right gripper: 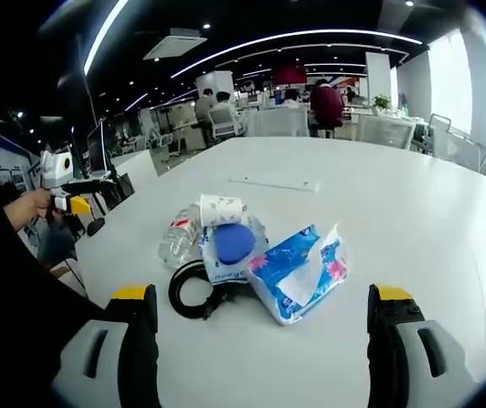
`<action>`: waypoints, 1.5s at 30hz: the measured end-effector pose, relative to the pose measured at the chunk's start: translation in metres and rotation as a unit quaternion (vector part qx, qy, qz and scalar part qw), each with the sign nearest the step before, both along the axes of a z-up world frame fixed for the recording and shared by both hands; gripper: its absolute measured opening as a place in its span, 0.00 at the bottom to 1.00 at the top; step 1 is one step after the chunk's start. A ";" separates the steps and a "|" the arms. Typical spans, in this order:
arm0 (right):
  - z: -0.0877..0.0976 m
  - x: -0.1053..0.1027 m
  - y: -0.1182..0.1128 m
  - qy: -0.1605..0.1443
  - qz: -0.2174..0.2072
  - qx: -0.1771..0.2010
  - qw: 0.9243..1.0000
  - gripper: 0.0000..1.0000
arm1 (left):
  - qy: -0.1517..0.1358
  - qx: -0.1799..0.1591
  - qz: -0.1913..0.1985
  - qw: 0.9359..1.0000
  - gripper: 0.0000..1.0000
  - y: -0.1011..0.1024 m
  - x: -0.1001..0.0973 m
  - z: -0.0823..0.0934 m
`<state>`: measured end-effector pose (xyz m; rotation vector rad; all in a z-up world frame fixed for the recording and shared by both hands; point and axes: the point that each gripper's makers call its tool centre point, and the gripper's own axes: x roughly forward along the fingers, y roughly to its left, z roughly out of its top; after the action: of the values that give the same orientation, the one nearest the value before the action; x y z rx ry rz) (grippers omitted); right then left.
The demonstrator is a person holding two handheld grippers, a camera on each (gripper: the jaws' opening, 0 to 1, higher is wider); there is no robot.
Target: Arrange the tabletop items into an orderly group along one side of the table until the central work area is clear of visible clutter.
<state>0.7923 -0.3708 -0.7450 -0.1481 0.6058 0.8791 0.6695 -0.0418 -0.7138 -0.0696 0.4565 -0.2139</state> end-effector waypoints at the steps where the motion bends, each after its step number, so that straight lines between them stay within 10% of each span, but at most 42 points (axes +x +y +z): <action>1: 0.000 0.000 0.000 0.000 0.000 -0.001 1.000 1.00 | 0.000 -0.001 -0.001 1.000 0.98 0.000 0.000 0.000; 45: -0.001 -0.003 0.000 0.005 0.003 -0.002 1.000 1.00 | 0.009 -0.005 -0.019 1.000 0.99 -0.004 0.008 -0.001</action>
<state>0.7895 -0.3713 -0.7463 -0.1500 0.6160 0.8851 0.6771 -0.0457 -0.7147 -0.0721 0.4754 -0.2537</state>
